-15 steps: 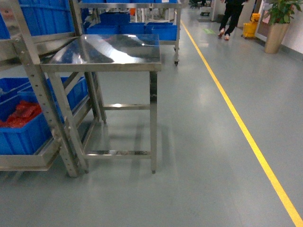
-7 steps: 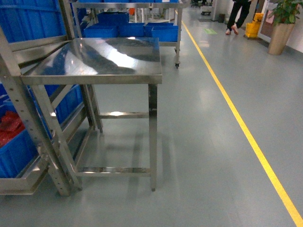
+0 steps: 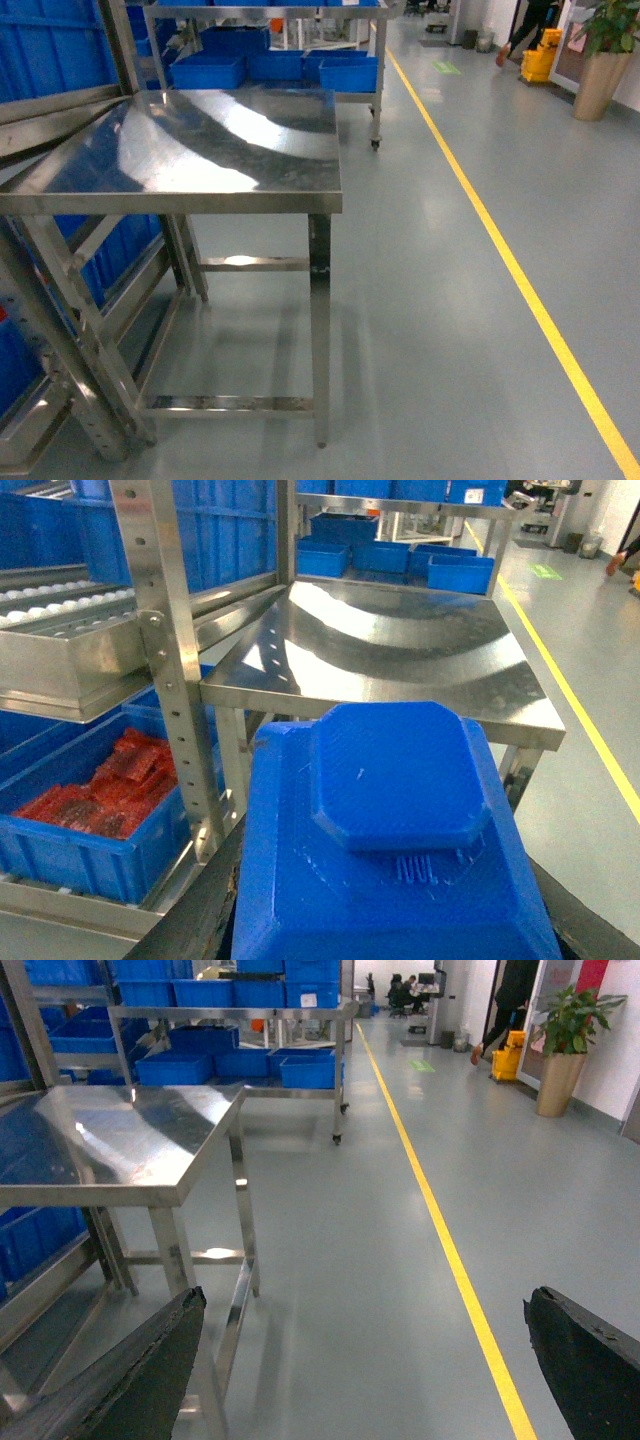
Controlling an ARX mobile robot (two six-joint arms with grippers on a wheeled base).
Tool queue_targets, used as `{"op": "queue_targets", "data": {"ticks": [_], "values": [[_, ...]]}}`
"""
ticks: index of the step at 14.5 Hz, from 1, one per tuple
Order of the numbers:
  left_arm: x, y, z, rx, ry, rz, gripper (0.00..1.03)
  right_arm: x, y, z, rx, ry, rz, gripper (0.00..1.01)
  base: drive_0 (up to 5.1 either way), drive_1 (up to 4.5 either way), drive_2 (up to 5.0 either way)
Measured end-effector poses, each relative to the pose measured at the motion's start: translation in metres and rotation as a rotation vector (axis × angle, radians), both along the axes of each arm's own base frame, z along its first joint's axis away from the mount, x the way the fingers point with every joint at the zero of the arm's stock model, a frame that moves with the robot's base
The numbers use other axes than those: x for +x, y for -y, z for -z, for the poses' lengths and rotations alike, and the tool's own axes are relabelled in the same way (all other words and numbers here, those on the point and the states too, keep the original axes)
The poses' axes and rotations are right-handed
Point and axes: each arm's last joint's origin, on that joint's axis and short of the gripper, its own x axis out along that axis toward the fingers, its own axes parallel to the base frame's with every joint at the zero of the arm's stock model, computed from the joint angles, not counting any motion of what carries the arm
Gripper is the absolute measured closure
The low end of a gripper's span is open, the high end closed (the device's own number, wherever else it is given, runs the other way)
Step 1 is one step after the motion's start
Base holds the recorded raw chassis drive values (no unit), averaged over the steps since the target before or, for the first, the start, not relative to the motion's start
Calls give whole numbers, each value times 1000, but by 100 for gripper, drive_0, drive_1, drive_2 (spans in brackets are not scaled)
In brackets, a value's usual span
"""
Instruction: Pick blue part to blue bin on bottom shelf
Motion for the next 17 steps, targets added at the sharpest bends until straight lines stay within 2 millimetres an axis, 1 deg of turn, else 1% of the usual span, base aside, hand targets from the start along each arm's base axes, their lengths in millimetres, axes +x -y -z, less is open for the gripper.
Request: {"op": "queue_targets", "data": {"ticks": [8,17], "values": [[0,0,0,0,0,4,60,0,0,0,0,-3,1,3,0,0,0],[0,0,0,0,0,2,60,0,0,0,0,-2,0,3,-492,253,253]]}}
